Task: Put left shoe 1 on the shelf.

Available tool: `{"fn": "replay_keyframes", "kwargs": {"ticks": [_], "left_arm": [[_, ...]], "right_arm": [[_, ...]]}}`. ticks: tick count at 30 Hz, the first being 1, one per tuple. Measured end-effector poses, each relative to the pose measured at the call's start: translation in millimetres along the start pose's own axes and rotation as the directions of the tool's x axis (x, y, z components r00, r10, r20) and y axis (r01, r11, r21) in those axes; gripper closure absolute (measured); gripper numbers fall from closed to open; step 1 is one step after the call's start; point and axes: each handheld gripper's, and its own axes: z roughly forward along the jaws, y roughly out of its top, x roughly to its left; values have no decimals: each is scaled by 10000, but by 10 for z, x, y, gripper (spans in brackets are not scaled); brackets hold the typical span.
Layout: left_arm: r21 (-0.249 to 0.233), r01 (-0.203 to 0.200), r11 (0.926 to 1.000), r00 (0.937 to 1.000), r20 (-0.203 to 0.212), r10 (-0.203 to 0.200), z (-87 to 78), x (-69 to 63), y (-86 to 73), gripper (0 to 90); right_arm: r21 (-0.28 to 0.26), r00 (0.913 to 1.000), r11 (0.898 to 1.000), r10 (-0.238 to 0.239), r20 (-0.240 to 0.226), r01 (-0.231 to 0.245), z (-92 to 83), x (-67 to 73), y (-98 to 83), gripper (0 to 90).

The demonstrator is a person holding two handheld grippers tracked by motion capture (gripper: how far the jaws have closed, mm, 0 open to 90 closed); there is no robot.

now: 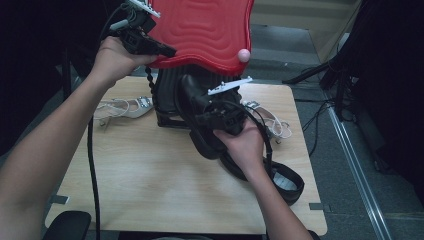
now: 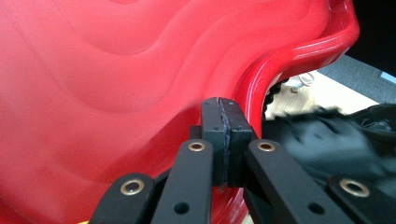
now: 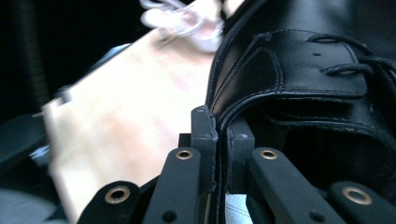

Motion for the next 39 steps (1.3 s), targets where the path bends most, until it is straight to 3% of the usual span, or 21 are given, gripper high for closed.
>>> {"fn": "replay_keyframes", "kwargs": {"ticks": [4, 9, 14, 23, 26, 33, 39], "left_arm": [[-24, -15, 10000, 10000, -13, 15, -1, -5, -4, 900], [-77, -44, 10000, 10000, -88, 43, 4, -15, -9, 900], [-222, 266, 9994, 9995, -184, -270, 16, -43, -14, 900], [-308, 156, 9994, 9982, -582, -174, 53, -91, 8, 900], [-278, 266, 9993, 9978, -605, -283, 56, -98, 14, 900], [-217, 261, 9994, 9979, -595, -273, 49, -96, 13, 900], [-200, 416, 9989, 9973, -593, -428, 50, -102, 17, 900]], "right_arm": [[-180, 9967, 9997, -148, 801, 163, 232, -149, 54, 864], [-81, 9930, 9991, -397, 1115, 409, 433, -200, 5, 868], [-69, 9917, 9992, -379, 1226, 390, 475, -281, -3, 868], [-157, 9932, 9995, -238, 1142, 258, 549, -397, -1, 868], [-438, 9940, 9988, -158, 1086, 206, 561, -362, 40, 868], [-567, 9852, 9964, -524, 1629, 624, 753, -313, 202, 868], [-990, 9881, 9936, -392, 1489, 543, 928, -333, 298, 867]]}}
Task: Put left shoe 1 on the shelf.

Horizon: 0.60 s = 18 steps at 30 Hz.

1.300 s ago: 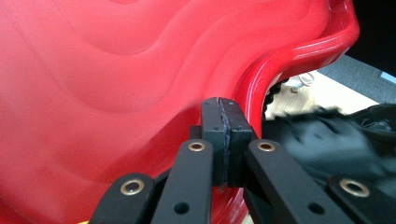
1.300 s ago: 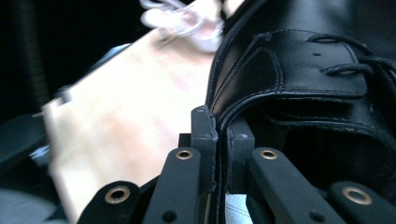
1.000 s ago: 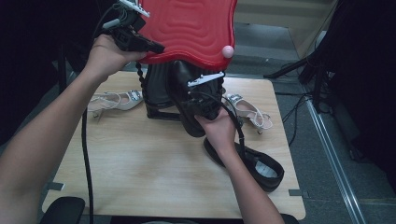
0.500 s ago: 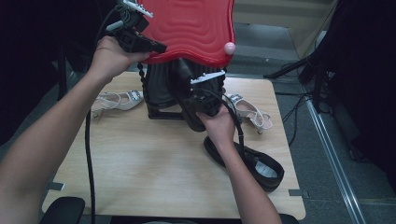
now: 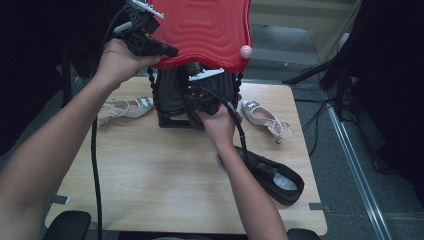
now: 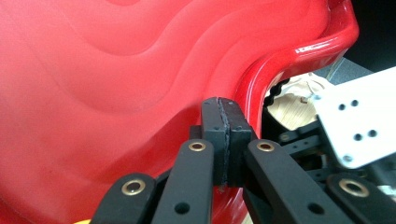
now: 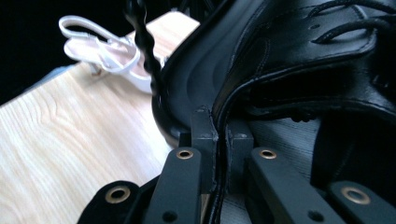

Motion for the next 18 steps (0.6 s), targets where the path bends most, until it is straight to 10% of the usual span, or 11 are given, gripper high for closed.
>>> {"fn": "replay_keyframes", "kwargs": {"ticks": [18], "left_arm": [[-68, -18, 10000, 10000, -85, 17, 5, -2, -3, 900]], "right_arm": [[-506, 9946, 9958, 731, -735, -769, 21, 58, 55, 690]]}}
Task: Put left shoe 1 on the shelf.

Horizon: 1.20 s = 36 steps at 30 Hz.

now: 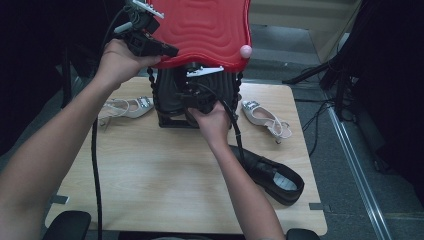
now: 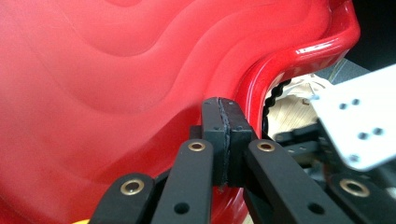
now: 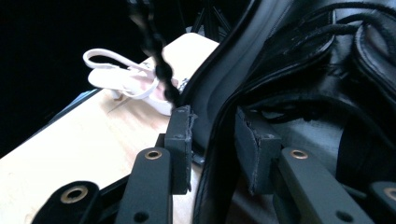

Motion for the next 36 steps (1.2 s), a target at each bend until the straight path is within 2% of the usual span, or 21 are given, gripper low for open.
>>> {"fn": "replay_keyframes", "kwargs": {"ticks": [3, 6, 13, 16, 23, 25, 27, 31, 36], "left_arm": [[-4, 17, 10000, 10000, -8, -17, 0, 1, 0, 900], [-18, 15, 10000, 10000, -15, -15, 0, 0, -2, 900], [-26, -57, 10000, 10000, -23, 57, -3, -1, -7, 900], [-27, -45, 10000, 10000, -26, 45, -1, -2, -6, 900], [-48, -57, 10000, 10000, -48, 57, -3, -7, -11, 900], [-86, 28, 10000, 10000, -70, -28, -2, -9, -16, 900], [-54, 78, 10000, 9999, -91, -78, -3, -14, -14, 900], [-19, 152, 9999, 9998, -90, -152, -2, -16, -8, 900], [-36, 109, 9999, 9999, -78, -110, -4, -15, -12, 900]], "right_arm": [[-54, 9999, 9999, -150, 7, 150, -147, 61, -49, 778], [-29, 9995, 9999, -164, -269, 163, -295, 106, -119, 879], [158, 9983, 9991, -391, -421, 398, -572, 124, -391, 900], [218, 9989, 9988, -437, -174, 441, -626, 76, -532, 900], [446, 9997, 9990, 38, 234, -49, -535, -113, -735, 900], [433, 9997, 9988, 224, 66, -226, -485, -152, -750, 900], [301, 9997, 9993, 235, -42, -234, -483, -152, -741, 900], [293, 9998, 9996, 40, 212, -46, -462, -120, -709, 900], [186, 9996, 9996, 228, 159, -231, -366, -125, -611, 900]]}}
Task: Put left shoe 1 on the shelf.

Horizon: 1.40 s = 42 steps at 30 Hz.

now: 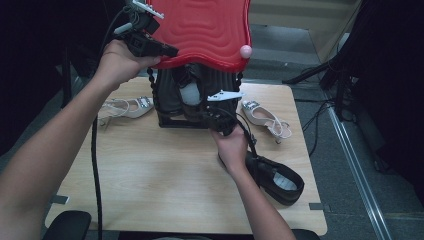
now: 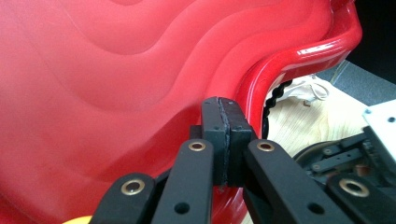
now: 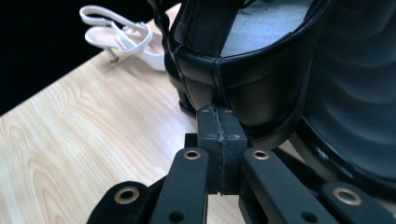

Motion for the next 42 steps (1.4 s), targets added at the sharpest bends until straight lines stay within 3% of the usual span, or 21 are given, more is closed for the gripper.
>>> {"fn": "replay_keyframes", "kwargs": {"ticks": [14, 24, 28, 31, 33, 34, 36, 38, 42], "left_arm": [[-101, -112, 9999, 9999, -35, 112, 0, -1, -11, 900], [-188, -74, 9998, 9999, -92, 72, 7, 0, -11, 900], [-84, -4, 10000, 10000, -64, 4, 0, 6, -5, 900], [-131, -53, 9999, 9999, -126, 51, -13, -5, -8, 900], [-354, -106, 9993, 9999, -105, 102, -32, 0, -2, 854], [-536, 153, 9984, 9998, 154, -145, -45, 17, 7, 820], [-438, 514, 9977, 9963, 715, -482, -72, 47, 26, 750], [-163, 256, 9995, 9977, 626, -245, -104, 25, 37, 726], [-6, 189, 9998, 9959, 885, -188, -196, -24, 0, 623]], "right_arm": [[-285, 9994, 9993, 229, -241, -236, 413, 141, 344, 900], [-251, 9966, 9988, 401, -713, -420, 560, 164, 389, 900], [442, 9980, 9990, 97, -630, -69, 657, 169, 415, 900], [308, 9981, 9995, 55, -606, -37, 648, 197, 396, 900], [203, 9971, 9998, 60, -758, -45, 606, 207, 370, 898], [285, 9962, 9995, 131, -856, -107, 590, 206, 365, 891], [349, 9941, 9993, 174, -1068, -137, 524, 232, 340, 876], [400, 9932, 9992, 86, -1160, -40, 462, 253, 318, 861], [376, 9906, 9991, -142, -1364, 195, 319, 268, 246, 806]]}}
